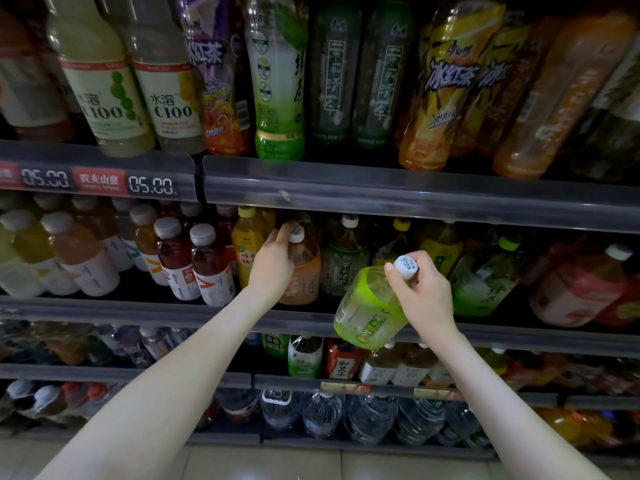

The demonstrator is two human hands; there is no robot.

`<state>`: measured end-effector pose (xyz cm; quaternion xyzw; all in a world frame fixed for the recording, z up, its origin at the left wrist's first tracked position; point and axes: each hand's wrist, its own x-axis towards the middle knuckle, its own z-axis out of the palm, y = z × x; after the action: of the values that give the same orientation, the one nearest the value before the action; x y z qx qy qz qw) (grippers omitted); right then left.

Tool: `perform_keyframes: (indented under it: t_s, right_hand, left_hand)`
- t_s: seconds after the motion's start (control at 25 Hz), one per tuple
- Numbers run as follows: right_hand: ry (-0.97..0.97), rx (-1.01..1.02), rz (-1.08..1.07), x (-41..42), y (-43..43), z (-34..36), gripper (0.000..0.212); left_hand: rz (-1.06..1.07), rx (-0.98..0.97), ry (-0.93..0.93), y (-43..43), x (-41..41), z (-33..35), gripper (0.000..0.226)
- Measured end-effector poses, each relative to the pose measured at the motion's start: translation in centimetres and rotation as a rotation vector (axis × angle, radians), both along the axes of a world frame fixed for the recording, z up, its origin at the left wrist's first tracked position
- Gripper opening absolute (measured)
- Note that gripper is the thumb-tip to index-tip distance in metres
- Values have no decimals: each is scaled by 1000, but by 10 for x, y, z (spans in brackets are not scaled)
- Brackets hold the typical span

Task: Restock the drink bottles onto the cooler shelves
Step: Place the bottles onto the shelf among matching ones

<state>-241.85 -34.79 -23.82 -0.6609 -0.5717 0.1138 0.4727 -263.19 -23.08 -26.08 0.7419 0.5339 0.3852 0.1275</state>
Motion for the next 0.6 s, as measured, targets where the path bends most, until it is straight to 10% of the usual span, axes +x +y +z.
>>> perform_keyframes:
  t_s: [0.6]
  right_hand:
    - [-19, 37, -54, 22, 6, 3, 17]
  left_hand:
    - [-136, 128, 24, -44, -37, -31, 36]
